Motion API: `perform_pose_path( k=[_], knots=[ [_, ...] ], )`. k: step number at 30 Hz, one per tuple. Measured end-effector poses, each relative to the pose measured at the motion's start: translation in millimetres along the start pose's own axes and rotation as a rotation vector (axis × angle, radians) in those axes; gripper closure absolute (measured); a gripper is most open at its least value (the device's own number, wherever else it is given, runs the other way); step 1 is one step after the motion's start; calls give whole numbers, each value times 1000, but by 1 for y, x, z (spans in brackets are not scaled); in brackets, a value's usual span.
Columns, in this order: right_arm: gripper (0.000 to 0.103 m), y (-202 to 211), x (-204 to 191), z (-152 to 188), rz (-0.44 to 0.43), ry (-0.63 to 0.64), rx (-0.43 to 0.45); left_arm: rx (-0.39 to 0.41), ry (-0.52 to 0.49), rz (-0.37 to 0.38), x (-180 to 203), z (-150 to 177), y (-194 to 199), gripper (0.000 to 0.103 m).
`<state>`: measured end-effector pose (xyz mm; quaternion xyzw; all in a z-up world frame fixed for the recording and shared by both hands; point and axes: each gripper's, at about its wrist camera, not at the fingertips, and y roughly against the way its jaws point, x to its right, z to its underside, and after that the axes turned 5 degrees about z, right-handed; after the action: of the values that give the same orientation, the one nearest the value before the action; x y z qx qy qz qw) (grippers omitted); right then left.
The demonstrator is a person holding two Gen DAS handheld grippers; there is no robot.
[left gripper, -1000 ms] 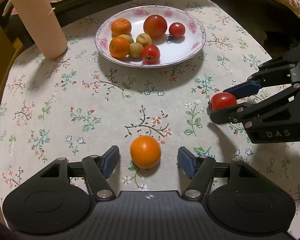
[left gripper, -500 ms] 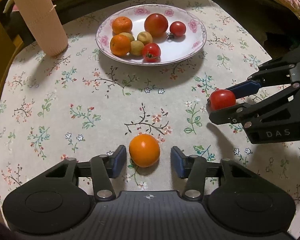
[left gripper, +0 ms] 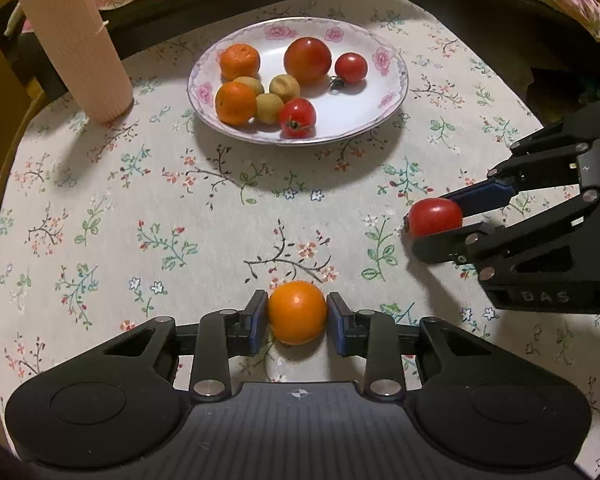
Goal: Organize fruits
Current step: 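Lift the held mandarin and large tomato off the cloth with both tools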
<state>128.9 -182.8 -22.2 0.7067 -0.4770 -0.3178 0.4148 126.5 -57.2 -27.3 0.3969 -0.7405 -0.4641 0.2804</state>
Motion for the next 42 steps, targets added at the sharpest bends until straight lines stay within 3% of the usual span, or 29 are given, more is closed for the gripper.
perform_pose_path(
  k=[9,13,20,42],
  knots=[
    [71,-1,3,0,2,-15,-9,-14,-14,-7,3,0,-6,61],
    [71,-2,7,-1,1,-42,-11,-10,-22,-25,2,0,-6,54],
    [71,-2,7,0,6,-42,-9,-11,-35,-22,4,1,-5,64],
    [71,5,6,-4,13,-50,26,35,-32,-28,9,-13,2,63]
  ],
)
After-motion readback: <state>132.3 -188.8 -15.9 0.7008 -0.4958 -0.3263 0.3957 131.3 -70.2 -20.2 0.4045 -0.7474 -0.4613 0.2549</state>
